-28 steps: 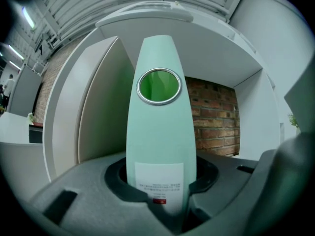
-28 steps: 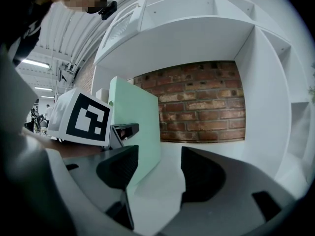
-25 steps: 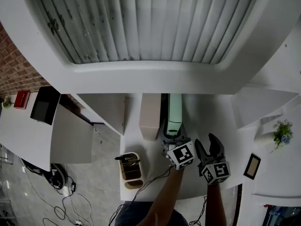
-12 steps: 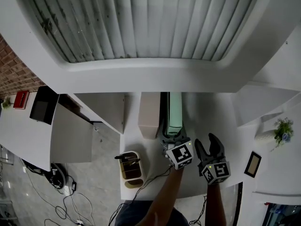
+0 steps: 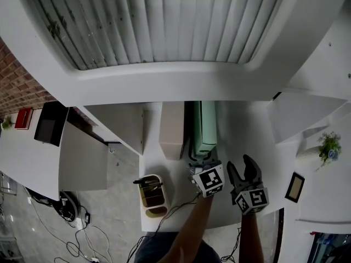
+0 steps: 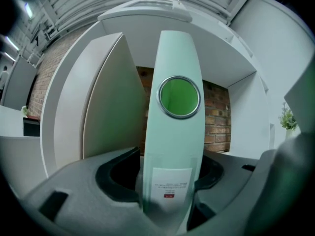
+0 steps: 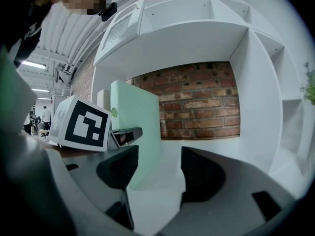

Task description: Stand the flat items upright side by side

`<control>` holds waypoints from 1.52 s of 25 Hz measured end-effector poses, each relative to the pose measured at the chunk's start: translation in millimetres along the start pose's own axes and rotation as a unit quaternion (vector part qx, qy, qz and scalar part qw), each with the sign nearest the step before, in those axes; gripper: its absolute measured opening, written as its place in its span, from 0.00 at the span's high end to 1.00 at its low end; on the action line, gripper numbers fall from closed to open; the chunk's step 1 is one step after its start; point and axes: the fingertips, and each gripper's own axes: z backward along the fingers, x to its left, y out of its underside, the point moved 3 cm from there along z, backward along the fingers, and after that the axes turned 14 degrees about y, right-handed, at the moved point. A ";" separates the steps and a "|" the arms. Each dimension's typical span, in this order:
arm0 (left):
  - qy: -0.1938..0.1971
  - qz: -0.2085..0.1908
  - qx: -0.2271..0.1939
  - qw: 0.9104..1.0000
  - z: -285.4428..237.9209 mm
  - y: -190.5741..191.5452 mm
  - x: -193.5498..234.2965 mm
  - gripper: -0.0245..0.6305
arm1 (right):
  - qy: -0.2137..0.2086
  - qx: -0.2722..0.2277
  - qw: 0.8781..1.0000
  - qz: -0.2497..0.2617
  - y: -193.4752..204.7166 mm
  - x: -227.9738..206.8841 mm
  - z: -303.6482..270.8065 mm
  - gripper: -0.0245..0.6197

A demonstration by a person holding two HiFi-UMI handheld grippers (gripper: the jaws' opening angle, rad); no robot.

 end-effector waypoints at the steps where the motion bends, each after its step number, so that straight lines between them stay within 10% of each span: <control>1: 0.003 -0.001 0.001 1.000 1.3 0.1 -1.4 0.60 | 0.001 0.000 1.000 0.000 0.1 0.4 1.3 0.55; 22: 0.081 -0.027 0.015 0.996 71.8 -6.8 -26.4 0.58 | 0.025 -0.013 0.999 -0.017 -1.9 24.8 38.6 0.55; 32: 0.183 -0.048 -0.008 0.982 131.1 -56.5 -35.6 0.58 | 0.087 -0.054 0.992 -0.077 -17.3 31.8 78.8 0.63; 38: 0.237 -0.087 0.000 0.968 147.7 -84.9 -15.4 0.78 | 0.118 -0.080 0.987 -0.070 -37.6 31.5 104.6 0.76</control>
